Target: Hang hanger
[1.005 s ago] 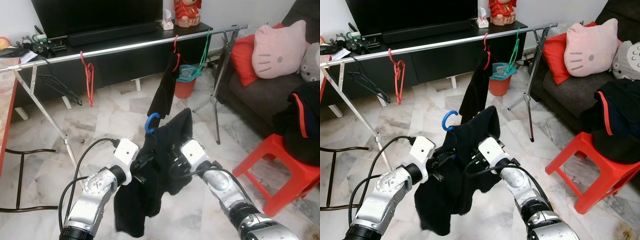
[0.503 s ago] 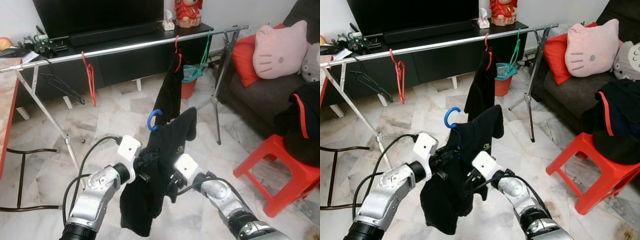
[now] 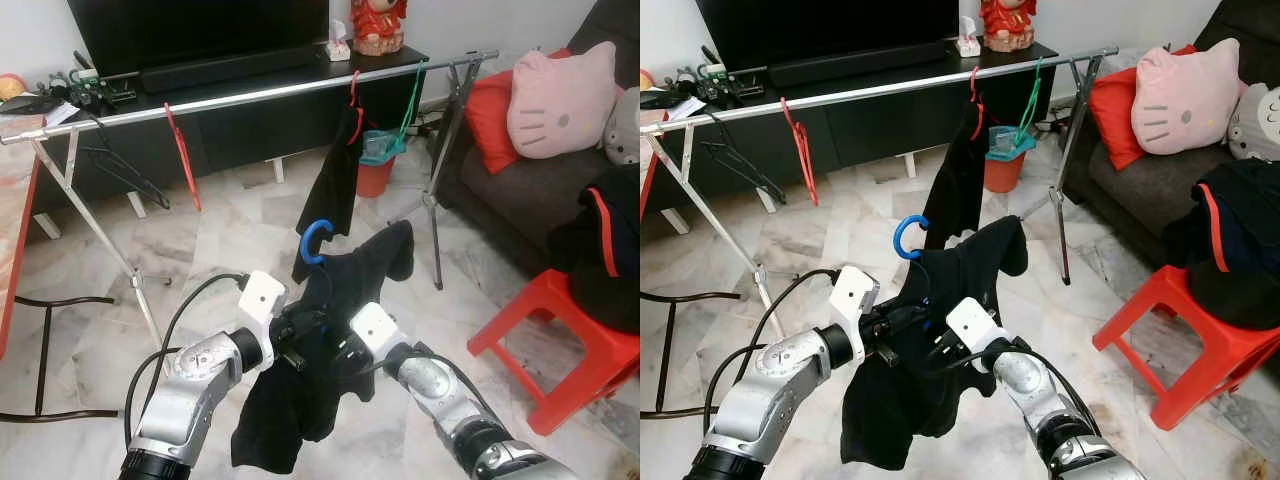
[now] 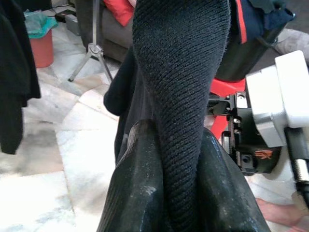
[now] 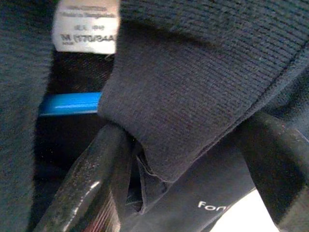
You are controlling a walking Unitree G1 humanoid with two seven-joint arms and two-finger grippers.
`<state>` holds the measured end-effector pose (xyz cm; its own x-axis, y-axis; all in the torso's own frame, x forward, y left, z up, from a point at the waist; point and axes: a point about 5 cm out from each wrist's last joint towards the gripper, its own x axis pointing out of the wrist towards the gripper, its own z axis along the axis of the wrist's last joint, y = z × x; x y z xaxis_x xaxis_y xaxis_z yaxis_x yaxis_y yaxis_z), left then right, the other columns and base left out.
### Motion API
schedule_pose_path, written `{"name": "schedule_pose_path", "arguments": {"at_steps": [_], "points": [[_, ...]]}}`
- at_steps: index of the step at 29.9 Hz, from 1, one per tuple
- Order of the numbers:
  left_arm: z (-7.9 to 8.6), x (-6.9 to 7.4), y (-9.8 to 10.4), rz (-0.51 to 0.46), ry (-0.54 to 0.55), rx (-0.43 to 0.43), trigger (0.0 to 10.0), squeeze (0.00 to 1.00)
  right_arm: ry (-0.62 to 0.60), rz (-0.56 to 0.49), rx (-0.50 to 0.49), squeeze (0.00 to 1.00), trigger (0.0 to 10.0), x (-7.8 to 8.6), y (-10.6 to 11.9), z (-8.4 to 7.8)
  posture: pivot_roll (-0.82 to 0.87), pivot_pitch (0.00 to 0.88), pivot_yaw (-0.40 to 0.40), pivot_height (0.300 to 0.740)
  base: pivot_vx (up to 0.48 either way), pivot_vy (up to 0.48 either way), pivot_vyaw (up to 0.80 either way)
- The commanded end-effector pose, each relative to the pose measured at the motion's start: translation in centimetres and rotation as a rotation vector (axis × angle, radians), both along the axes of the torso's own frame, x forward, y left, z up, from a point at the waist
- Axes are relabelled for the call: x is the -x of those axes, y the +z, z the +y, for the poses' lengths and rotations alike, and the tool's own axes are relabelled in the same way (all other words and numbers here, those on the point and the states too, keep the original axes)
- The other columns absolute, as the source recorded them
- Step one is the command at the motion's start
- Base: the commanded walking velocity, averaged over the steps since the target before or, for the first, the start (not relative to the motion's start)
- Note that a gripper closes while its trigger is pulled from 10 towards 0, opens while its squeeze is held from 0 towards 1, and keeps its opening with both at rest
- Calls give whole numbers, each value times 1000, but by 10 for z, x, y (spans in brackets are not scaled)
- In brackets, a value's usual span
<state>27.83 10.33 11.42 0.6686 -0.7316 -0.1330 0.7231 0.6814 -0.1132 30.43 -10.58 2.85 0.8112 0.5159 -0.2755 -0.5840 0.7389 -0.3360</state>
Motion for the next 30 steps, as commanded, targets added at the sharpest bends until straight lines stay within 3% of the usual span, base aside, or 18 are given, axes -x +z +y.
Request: {"name": "schedule_pose_path", "arguments": {"at_steps": [1,5,6,8,9,30], "points": [[-3,2,13,-39,-35,31,10000,0,-24,-9,15,0,10000,-3,1,1,95,0,3,740,0,0,0],[-3,3,14,-32,-47,38,10000,0,-74,-16,21,0,10000,-3,0,-2,96,0,5,740,0,0,0],[-3,3,14,-31,-46,38,10000,0,-75,-16,21,0,6078,-3,0,-3,96,0,5,740,0,0,0],[-3,3,14,-30,-46,39,10000,0,-76,-16,22,0,6078,-3,0,-3,96,0,5,740,0,0,0],[-3,3,14,-27,-48,37,10000,0,-82,-14,23,0,0,-3,-1,-5,96,0,6,740,0,0,0],[3,6,15,-13,-64,26,10000,0,-118,-36,50,0,0,-7,2,-8,95,0,8,740,0,0,0]]}}
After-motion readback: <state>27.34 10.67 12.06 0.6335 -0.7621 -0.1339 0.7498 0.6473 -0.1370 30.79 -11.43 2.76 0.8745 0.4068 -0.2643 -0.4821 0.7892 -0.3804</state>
